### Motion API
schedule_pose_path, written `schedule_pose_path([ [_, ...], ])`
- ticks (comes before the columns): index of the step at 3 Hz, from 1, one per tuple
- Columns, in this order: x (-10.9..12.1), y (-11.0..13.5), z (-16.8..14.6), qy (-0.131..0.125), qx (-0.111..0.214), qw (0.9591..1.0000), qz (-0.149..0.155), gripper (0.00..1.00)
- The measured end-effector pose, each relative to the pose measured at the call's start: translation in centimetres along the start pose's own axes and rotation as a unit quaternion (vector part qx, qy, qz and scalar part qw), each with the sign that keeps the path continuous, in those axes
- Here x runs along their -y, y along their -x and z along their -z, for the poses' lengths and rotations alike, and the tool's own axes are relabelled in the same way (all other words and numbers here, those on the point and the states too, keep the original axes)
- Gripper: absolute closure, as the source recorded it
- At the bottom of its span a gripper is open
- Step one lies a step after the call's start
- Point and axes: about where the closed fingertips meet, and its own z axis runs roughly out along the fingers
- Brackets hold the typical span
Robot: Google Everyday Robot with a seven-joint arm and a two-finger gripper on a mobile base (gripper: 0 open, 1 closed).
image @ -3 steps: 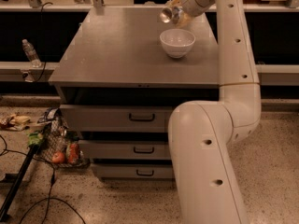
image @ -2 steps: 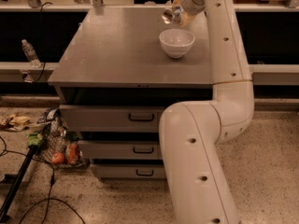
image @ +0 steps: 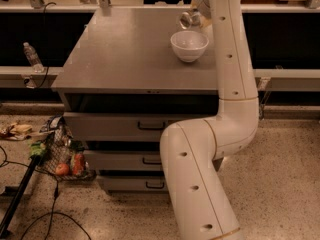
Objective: Place redbull can into white bowl
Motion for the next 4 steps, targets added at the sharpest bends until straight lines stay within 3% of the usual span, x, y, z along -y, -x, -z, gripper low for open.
schedule_pose_path([
  [1, -0.9, 0.8, 1.9, -0.004, -0.003, 0.9997, 0.026, 1.00],
  [2, -0.8, 2.6, 3.5, -0.022, -0.047, 0.9955, 0.080, 1.00],
  [3, 0.3, 4.0, 3.6, -0.013, -0.115, 0.9857, 0.122, 1.00],
  [4, 0.4, 4.1, 3.7, 0.011, -0.178, 0.9751, 0.132, 1.00],
])
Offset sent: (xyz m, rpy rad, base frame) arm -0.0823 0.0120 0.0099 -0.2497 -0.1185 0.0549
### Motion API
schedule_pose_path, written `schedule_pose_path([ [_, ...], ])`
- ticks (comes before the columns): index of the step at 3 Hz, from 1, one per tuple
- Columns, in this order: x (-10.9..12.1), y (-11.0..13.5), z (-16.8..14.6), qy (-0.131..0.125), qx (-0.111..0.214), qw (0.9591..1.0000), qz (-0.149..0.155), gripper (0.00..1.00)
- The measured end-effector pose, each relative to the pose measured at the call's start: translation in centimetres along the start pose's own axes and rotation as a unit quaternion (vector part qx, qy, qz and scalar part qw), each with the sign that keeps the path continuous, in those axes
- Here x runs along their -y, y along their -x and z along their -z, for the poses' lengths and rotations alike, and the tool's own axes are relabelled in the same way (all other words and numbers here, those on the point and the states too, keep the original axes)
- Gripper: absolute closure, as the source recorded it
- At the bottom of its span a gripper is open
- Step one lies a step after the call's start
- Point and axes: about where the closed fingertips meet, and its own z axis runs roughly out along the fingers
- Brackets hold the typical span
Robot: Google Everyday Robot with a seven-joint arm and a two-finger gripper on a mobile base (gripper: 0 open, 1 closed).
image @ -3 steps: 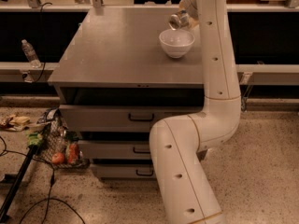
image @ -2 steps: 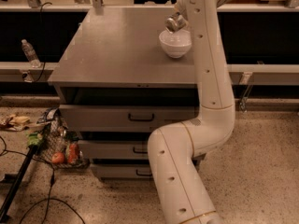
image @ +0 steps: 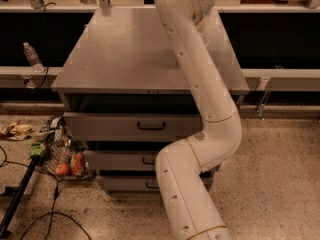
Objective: Place redbull can into white bowl
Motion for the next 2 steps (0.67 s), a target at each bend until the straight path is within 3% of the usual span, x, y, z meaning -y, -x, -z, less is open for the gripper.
schedule_pose_path([
  [1, -0.73, -0.63, -0.61, 0.035, -0.042, 0.9985, 0.003, 1.00],
  [2, -1.30, -0.62, -1.47, 0.053, -0.052, 0.9972, 0.003, 1.00],
])
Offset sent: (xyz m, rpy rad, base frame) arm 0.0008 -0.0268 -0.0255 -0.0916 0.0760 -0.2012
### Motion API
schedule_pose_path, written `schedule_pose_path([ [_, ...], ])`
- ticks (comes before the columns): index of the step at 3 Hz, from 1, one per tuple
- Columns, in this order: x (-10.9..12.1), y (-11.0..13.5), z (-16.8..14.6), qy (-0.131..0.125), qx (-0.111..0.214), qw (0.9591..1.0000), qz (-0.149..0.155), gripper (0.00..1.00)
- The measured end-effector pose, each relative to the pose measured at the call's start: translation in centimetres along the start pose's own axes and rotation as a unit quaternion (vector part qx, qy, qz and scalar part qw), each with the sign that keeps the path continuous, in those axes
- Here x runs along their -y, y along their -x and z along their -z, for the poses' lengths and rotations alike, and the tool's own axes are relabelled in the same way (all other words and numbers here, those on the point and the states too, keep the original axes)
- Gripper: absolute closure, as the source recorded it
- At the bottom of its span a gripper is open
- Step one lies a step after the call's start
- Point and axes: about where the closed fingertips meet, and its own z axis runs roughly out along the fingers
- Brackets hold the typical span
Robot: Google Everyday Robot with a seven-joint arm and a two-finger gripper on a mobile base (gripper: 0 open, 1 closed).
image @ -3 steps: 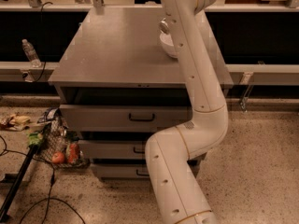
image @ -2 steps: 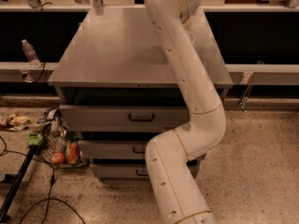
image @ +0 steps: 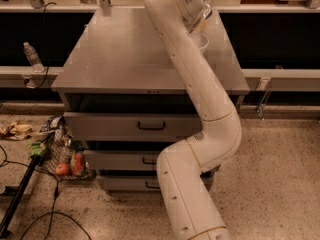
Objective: Place redbull can into white bowl
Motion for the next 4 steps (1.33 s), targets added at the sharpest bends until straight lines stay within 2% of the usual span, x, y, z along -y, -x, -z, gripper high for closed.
schedule_pose_path([
  [1, 0.0, 1.3, -1.1, 0.008, 0.016, 0.9998, 0.002, 0.82],
  [3, 0.8, 2.8, -2.5, 0.021, 0.029, 0.9992, 0.016, 0.20],
  [4, 0.7, 2.8, -2.7, 0.028, 0.029, 0.9991, 0.013, 0.00],
])
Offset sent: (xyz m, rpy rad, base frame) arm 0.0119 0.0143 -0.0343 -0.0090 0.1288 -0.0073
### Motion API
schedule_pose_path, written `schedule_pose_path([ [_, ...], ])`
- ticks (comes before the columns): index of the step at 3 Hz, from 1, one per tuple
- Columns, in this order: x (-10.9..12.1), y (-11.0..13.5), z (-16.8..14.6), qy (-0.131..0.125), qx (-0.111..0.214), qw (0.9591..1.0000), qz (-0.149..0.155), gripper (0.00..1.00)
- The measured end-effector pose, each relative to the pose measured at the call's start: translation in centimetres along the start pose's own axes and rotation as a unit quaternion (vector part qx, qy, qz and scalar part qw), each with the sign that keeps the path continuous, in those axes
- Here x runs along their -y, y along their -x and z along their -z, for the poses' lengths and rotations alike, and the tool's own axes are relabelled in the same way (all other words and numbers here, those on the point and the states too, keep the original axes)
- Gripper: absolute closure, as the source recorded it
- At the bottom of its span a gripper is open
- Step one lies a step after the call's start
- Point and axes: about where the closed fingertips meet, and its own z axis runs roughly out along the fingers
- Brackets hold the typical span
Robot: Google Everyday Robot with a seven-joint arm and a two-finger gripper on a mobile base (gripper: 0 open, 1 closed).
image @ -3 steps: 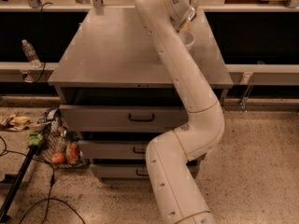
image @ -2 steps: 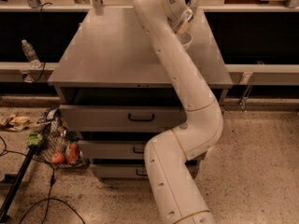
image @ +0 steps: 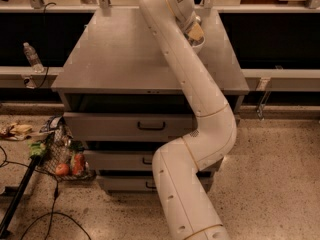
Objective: Place redbull can into white bowl
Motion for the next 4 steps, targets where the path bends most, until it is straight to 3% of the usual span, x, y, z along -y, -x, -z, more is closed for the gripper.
schedule_pose_path([
  [1, 0.1, -0.1, 0.0, 0.005, -0.001, 1.0000, -0.001, 0.00],
  [2, -0.1, -2.1, 0.9, -0.028, 0.023, 0.9980, -0.052, 0.00],
  [3, -1.2, -6.6, 2.8, -0.087, 0.043, 0.9876, -0.123, 0.00],
  [4, -3.7, -13.3, 5.9, -0.133, 0.033, 0.9707, -0.198, 0.00],
])
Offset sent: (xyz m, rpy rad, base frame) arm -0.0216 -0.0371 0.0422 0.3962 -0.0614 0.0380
